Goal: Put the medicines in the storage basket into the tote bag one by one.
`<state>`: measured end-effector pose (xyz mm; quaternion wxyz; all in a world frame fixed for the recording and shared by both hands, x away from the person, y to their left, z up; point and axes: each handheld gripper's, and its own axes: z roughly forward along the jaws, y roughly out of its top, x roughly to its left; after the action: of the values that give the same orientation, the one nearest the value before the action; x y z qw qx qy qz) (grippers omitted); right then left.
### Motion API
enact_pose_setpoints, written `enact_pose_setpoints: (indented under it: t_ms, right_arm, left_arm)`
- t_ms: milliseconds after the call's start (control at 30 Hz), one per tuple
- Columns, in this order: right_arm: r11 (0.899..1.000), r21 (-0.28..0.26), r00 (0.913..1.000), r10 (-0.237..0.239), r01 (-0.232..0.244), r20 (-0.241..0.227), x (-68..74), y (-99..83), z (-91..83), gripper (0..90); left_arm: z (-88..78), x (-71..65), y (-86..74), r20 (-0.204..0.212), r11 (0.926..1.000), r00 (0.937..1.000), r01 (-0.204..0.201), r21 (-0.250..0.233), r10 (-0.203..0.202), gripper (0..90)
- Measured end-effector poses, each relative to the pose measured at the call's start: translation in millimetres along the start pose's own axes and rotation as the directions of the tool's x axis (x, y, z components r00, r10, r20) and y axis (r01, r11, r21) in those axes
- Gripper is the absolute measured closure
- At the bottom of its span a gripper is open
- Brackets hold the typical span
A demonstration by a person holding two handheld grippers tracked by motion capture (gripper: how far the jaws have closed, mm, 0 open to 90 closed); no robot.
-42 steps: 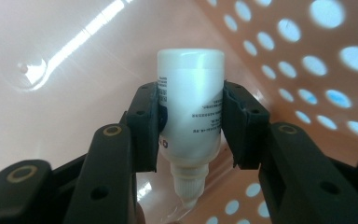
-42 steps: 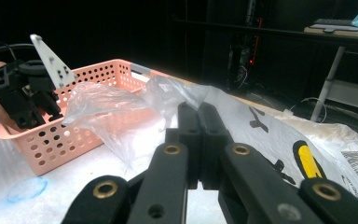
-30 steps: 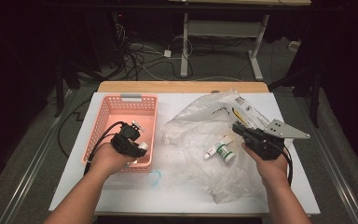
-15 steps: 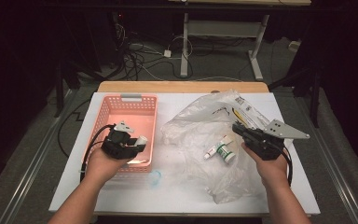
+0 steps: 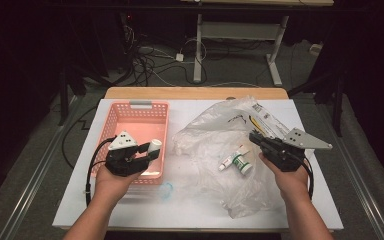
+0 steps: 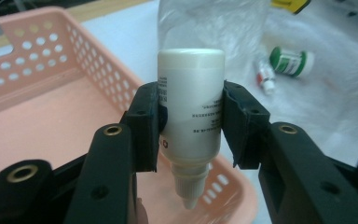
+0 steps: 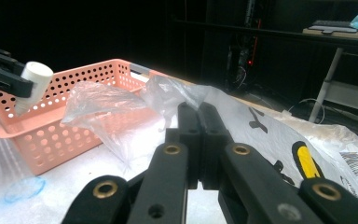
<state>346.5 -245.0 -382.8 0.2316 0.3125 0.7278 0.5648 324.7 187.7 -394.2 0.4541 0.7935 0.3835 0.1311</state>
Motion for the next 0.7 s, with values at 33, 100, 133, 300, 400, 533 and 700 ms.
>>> enact_pose_setpoints:
  t_ms: [33, 100, 133, 300, 400, 533, 700]
  right_arm:
    - [1.0, 0.0, 1.0, 0.0, 0.0, 0.0, 0.0, 0.0, 0.1, 90.0]
    - [1.0, -0.001, 1.0, -0.005, 0.005, -0.001, 0.0, -0.2, 0.5, 90.0]
    - [1.0, -0.001, 1.0, -0.005, 0.005, -0.001, 0.1, -0.2, 0.6, 90.0]
    - [1.0, -0.001, 1.0, -0.006, 0.006, -0.002, 0.6, 0.0, 0.6, 90.0]
    - [1.0, 0.002, 1.0, -0.008, 0.008, 0.0, 1.1, 0.2, 0.7, 90.0]
    - [1.0, -0.001, 1.0, -0.005, 0.005, -0.001, 1.4, 0.6, 0.0, 90.0]
    - [1.0, -0.002, 1.0, -0.006, 0.006, -0.003, 1.0, 0.9, -0.4, 90.0]
  left_arm:
    - [-1.1, -2.0, 0.5, 0.006, 0.9999, 1.0, -0.003, -0.012, 0.003, 58.1]
    - [-2.4, -6.5, 1.9, 0.024, 0.9995, 0.9997, -0.006, -0.03, 0.006, 58.1]
    - [-2.8, -9.8, 2.8, 0.031, 0.9992, 0.9995, -0.009, -0.038, 0.011, 58.1]
    - [-0.6, -22.8, 5.4, 0.071, 0.998, 0.9971, -0.025, -0.059, 0.029, 58.1]
    - [4.1, -31.3, 6.1, 0.087, 0.9975, 0.9953, -0.037, -0.06, 0.042, 58.1]
    - [11.3, -40.6, 6.5, 0.098, 0.9969, 0.9934, -0.054, -0.056, 0.06, 58.1]
    - [22.1, -51.8, 7.3, 0.114, 0.9963, 0.9906, -0.07, -0.049, 0.075, 58.1]
